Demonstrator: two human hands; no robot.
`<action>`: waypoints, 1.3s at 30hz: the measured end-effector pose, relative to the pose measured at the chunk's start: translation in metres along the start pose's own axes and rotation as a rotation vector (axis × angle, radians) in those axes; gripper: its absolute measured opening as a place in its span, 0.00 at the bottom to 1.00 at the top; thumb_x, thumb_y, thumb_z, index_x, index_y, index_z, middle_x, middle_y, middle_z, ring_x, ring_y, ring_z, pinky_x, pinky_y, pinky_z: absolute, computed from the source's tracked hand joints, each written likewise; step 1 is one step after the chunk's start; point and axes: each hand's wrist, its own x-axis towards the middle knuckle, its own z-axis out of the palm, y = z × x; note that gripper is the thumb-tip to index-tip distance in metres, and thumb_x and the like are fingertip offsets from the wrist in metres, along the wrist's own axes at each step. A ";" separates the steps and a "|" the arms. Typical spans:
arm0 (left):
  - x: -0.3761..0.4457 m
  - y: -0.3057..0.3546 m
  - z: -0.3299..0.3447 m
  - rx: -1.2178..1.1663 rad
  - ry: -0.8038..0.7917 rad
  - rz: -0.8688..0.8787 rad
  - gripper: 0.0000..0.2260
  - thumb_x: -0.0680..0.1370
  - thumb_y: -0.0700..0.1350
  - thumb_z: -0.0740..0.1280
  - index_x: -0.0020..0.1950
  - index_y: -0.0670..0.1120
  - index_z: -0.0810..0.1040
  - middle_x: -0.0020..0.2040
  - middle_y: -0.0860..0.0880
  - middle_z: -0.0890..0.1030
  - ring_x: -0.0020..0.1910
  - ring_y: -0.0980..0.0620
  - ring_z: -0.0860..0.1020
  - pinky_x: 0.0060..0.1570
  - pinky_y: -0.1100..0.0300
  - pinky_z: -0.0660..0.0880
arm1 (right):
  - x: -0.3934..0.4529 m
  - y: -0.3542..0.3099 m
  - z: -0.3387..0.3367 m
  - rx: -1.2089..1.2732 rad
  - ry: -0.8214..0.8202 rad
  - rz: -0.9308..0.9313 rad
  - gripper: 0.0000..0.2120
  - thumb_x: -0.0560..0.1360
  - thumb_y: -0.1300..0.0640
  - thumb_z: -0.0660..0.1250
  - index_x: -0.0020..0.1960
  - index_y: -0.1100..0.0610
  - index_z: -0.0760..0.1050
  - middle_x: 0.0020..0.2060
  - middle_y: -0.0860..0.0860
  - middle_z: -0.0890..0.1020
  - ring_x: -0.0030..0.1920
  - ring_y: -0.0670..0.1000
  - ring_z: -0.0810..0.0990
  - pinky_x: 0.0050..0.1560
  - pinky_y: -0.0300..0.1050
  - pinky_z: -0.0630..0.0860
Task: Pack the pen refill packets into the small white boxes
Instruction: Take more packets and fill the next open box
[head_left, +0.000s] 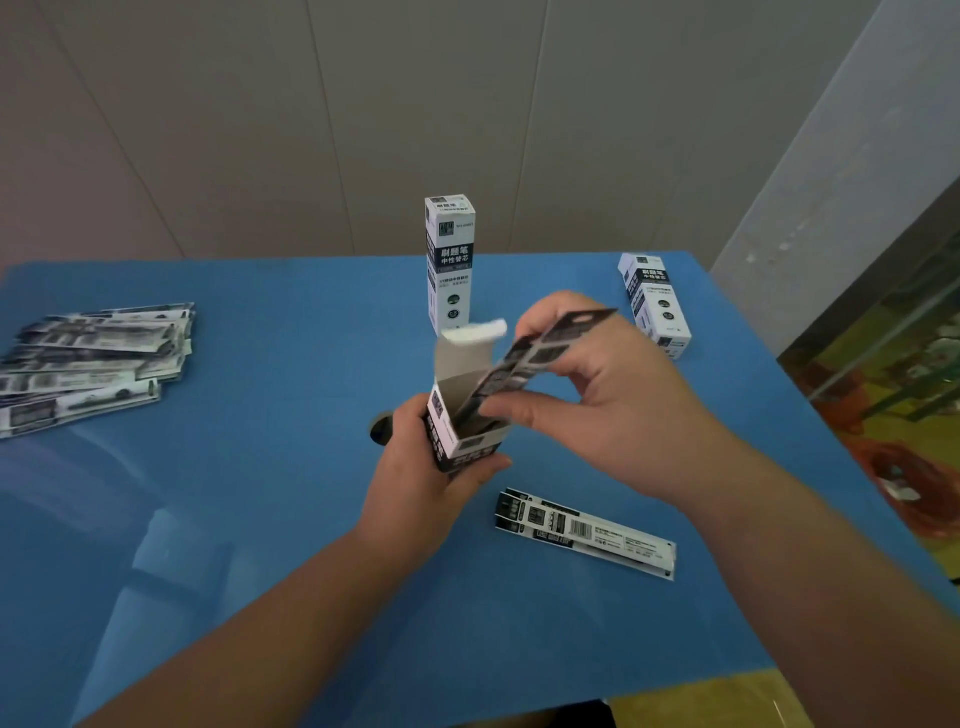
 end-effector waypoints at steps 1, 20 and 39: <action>0.000 -0.001 0.000 0.004 -0.001 -0.004 0.28 0.64 0.64 0.78 0.56 0.78 0.65 0.54 0.61 0.78 0.52 0.56 0.83 0.50 0.43 0.82 | 0.000 0.002 0.003 -0.028 0.013 0.019 0.13 0.72 0.52 0.78 0.48 0.36 0.79 0.47 0.38 0.73 0.52 0.42 0.75 0.54 0.33 0.68; 0.001 -0.003 0.000 -0.066 0.030 -0.105 0.30 0.60 0.73 0.78 0.56 0.77 0.67 0.53 0.58 0.80 0.51 0.50 0.84 0.48 0.38 0.82 | -0.031 0.060 0.016 -0.178 -0.055 0.393 0.09 0.76 0.46 0.71 0.55 0.45 0.76 0.50 0.40 0.78 0.49 0.42 0.78 0.50 0.41 0.74; 0.000 0.001 0.000 -0.084 0.006 -0.121 0.29 0.61 0.69 0.79 0.54 0.77 0.66 0.51 0.63 0.80 0.51 0.56 0.83 0.49 0.41 0.83 | -0.074 0.094 0.032 -0.571 -0.668 0.617 0.08 0.73 0.47 0.68 0.43 0.51 0.78 0.40 0.49 0.81 0.42 0.51 0.80 0.42 0.48 0.78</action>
